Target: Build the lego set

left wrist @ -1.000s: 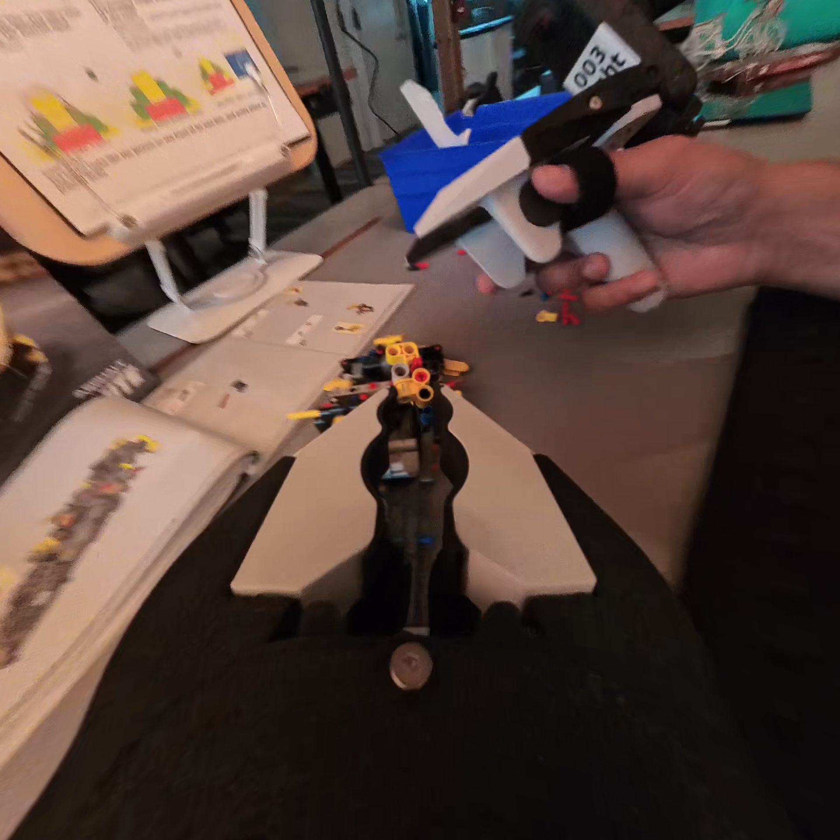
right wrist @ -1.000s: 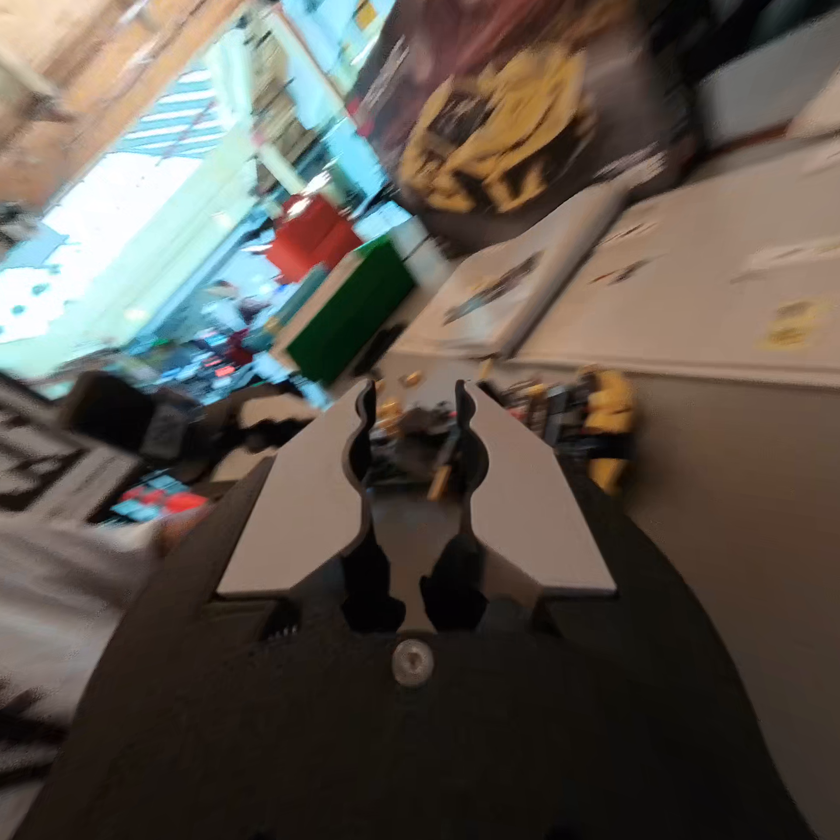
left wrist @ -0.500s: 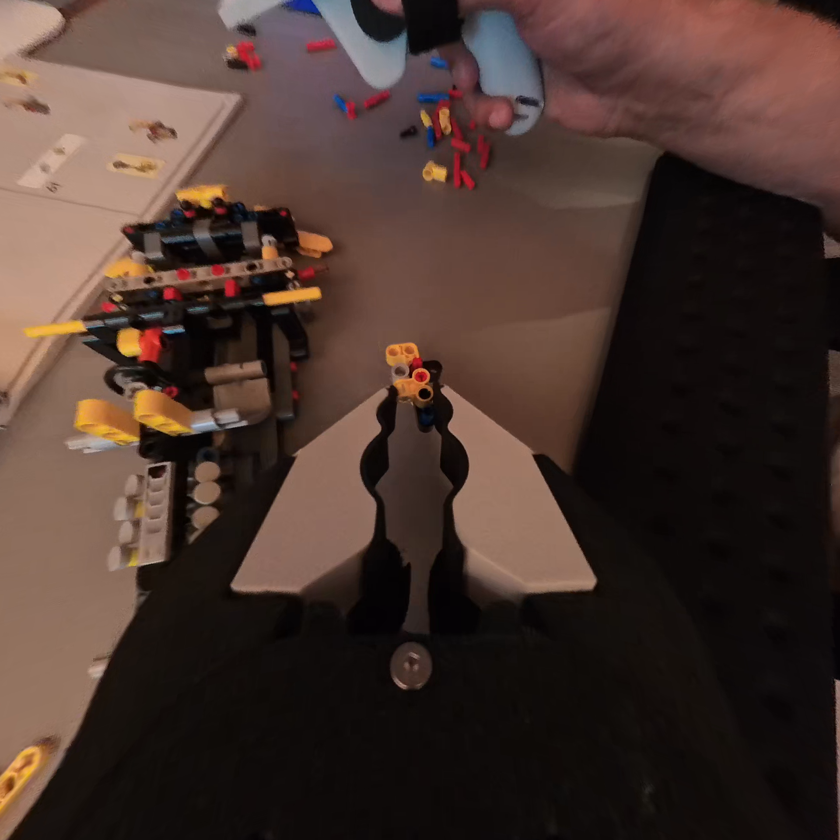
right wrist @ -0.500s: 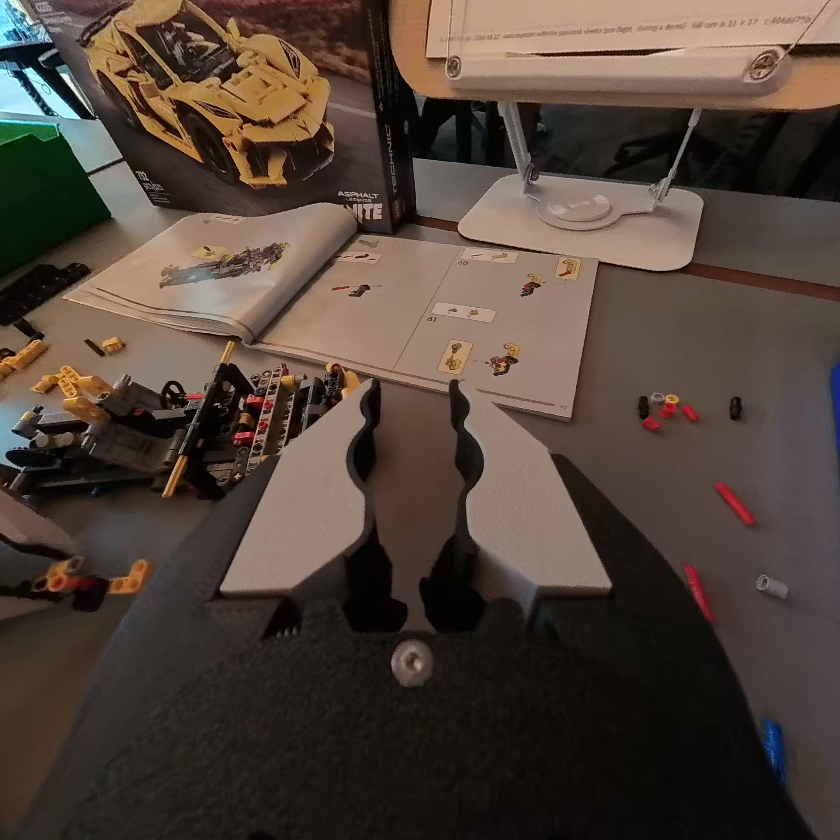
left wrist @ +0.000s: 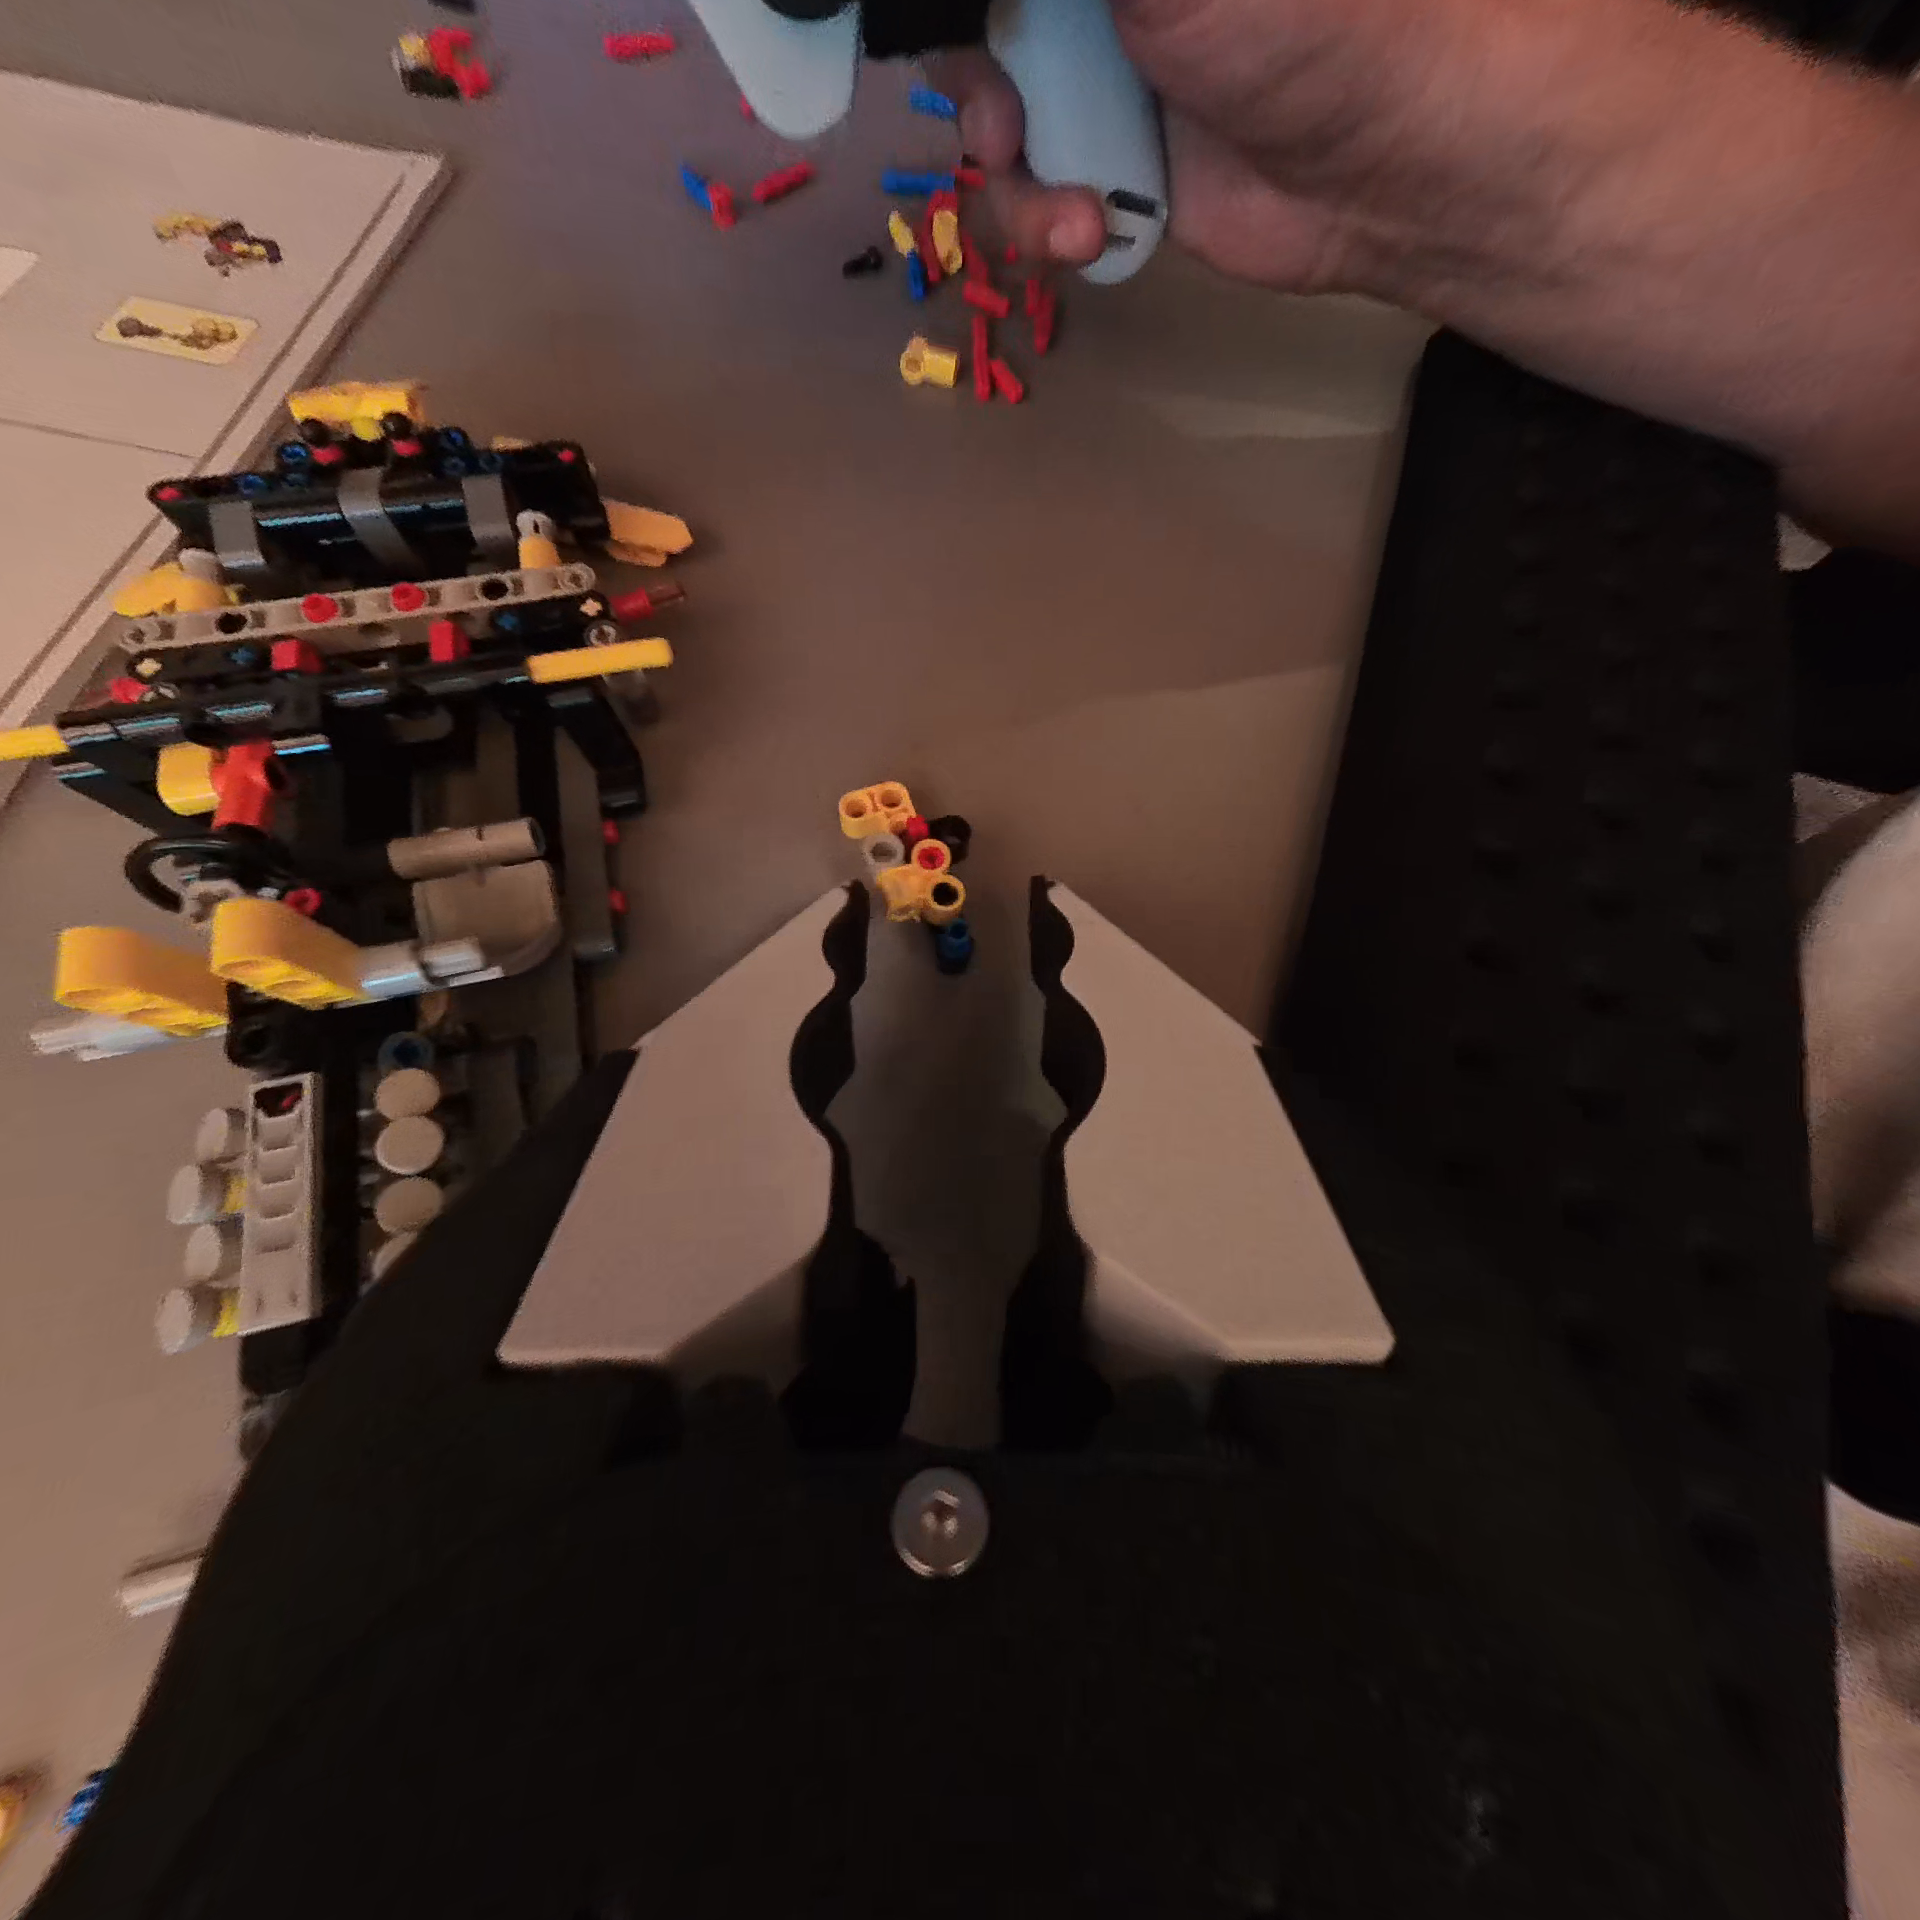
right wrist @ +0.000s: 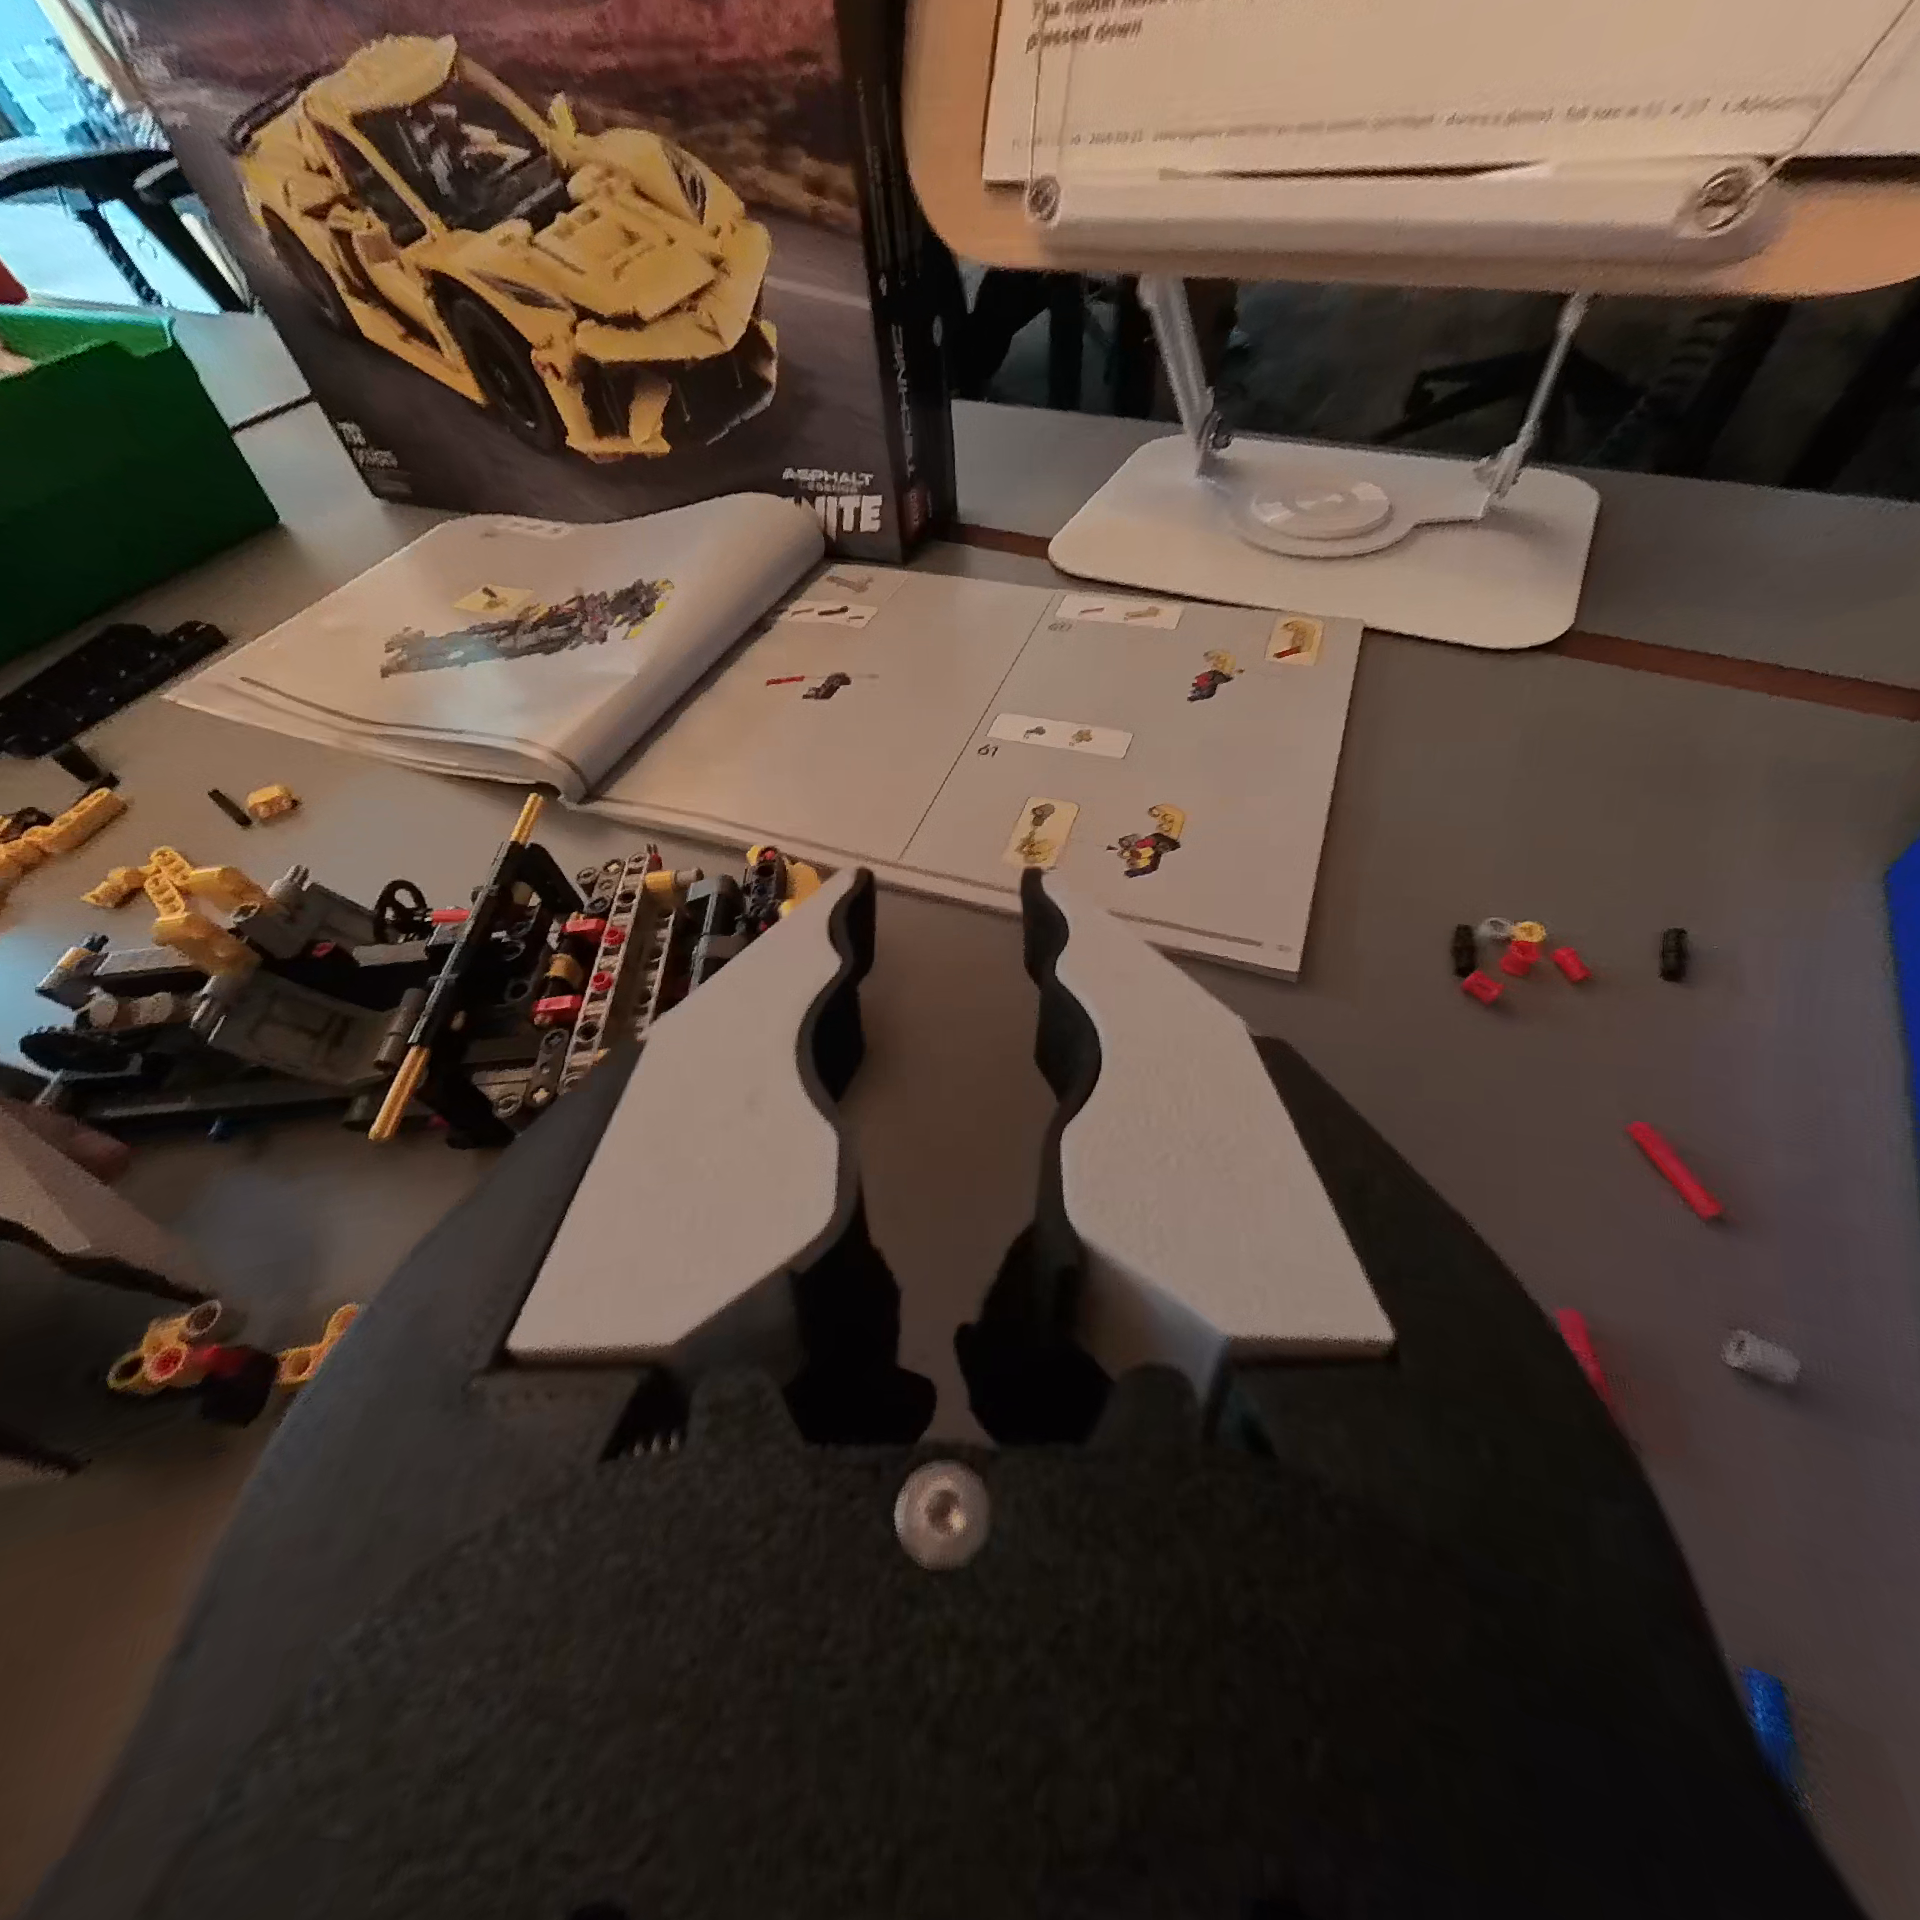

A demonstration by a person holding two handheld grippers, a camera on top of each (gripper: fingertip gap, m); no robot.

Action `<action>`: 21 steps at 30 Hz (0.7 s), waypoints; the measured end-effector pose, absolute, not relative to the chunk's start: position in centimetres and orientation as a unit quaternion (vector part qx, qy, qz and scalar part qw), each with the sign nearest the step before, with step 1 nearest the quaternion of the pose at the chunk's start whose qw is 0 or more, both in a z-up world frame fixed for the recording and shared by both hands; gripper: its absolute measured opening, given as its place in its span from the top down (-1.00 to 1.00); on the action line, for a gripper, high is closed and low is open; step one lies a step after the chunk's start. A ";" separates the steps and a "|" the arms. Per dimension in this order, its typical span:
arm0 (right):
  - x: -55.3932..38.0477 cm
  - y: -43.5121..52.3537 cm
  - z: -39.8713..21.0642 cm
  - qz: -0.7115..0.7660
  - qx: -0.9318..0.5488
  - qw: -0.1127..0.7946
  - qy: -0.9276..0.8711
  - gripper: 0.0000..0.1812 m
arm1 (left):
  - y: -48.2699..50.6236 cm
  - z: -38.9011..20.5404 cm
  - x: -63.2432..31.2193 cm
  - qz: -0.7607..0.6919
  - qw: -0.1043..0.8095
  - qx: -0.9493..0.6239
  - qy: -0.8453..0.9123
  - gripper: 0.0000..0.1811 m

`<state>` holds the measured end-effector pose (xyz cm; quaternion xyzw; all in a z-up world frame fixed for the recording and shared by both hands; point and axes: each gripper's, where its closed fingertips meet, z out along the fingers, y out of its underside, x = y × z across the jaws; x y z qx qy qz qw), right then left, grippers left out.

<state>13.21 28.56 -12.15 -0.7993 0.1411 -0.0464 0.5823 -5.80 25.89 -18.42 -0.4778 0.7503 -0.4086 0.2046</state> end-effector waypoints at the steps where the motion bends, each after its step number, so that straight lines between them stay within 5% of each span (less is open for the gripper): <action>1: 13.6 28.3 -11.9 -0.051 -0.793 0.588 0.148 0.69 | 26.0 -17.9 -5.8 -0.423 0.203 -0.477 0.744 0.64; 6: 16.3 26.7 -12.2 -0.079 -0.778 0.590 0.203 0.63 | 28.8 -11.9 -4.5 -0.508 0.223 -0.489 0.673 0.64; 13: 18.6 27.0 -15.1 -0.058 -0.834 0.495 0.236 0.43 | 38.8 -9.6 0.8 -0.385 0.289 -0.536 0.693 0.64; 21: 20.8 30.2 -18.8 -0.075 -0.884 0.398 0.234 0.36 | 45.5 -16.7 9.2 -0.227 0.277 -0.568 0.741 0.64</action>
